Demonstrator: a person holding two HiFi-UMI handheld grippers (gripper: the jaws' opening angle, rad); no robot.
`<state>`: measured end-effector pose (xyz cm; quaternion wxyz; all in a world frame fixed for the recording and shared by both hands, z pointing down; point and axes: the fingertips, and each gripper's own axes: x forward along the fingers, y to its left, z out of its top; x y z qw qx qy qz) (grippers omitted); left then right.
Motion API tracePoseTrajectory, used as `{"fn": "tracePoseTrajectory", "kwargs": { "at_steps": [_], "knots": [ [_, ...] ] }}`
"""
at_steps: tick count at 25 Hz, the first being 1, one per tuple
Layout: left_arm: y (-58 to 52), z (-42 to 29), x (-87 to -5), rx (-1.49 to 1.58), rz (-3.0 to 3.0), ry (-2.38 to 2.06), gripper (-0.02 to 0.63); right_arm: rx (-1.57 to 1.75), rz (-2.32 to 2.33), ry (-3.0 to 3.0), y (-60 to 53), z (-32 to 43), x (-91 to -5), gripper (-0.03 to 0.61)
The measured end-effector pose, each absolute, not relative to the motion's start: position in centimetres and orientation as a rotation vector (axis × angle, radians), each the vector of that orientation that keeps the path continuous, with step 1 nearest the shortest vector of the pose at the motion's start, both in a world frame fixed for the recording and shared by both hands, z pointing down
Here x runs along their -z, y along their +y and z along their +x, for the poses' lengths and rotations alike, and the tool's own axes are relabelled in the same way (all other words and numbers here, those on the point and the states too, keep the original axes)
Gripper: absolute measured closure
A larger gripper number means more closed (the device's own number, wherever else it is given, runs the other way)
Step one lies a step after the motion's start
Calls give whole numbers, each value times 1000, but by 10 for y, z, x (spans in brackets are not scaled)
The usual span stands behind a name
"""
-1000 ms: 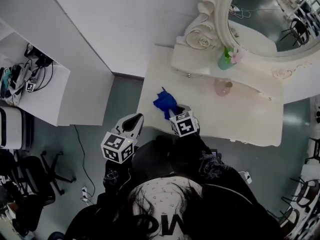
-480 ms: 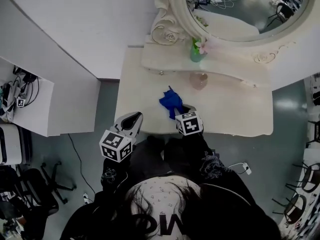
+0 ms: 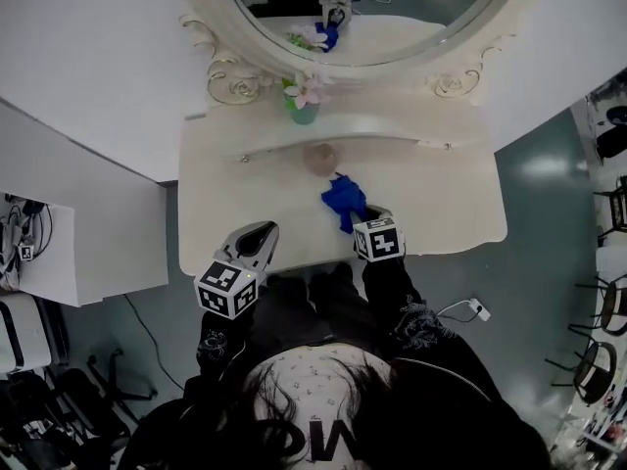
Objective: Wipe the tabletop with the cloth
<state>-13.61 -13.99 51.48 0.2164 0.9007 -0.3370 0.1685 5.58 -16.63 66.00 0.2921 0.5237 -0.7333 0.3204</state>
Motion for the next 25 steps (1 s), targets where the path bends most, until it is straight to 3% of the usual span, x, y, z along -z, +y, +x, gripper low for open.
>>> {"fn": "tracePoseTrajectory", "kwargs": {
  "at_steps": [14,25],
  "knots": [
    [-154,24,-515,-487,2588,-770,620,-947,1703,-1751,-143,293,-659,495],
    [-146,70,-518,-545,2610,-711,620,-994,1965,-1518,-91,446,-659,495]
  ]
}}
